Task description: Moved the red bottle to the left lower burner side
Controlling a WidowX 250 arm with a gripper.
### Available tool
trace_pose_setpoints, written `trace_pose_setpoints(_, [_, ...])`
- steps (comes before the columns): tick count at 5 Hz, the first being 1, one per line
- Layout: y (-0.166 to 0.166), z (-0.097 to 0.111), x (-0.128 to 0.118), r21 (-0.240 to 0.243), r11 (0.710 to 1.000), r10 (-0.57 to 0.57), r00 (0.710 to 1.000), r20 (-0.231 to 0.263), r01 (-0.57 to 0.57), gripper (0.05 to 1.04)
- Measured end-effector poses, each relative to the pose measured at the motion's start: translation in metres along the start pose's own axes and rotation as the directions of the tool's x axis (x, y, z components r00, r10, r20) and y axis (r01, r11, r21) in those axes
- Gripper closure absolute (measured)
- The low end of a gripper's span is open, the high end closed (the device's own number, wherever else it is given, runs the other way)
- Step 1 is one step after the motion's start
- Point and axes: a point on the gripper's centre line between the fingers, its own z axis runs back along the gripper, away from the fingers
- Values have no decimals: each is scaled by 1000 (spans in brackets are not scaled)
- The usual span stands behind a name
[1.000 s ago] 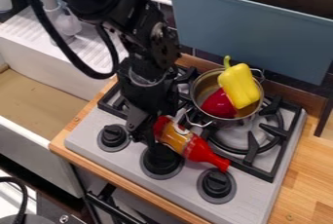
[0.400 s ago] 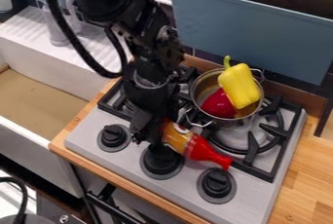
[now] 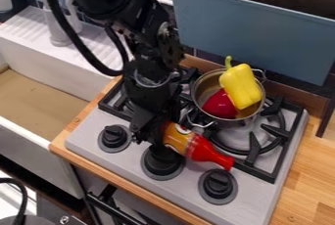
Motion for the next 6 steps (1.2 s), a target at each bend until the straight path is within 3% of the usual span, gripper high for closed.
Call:
trace_pose_setpoints(1, [4, 6, 1, 23, 999, -29, 999, -21, 29, 447])
trace_pose_setpoints(3, [7, 22, 11, 10, 998, -65, 996, -58, 65, 447])
trace_pose_setpoints(6, [6, 24, 47, -27, 996, -92, 995, -45, 90, 447])
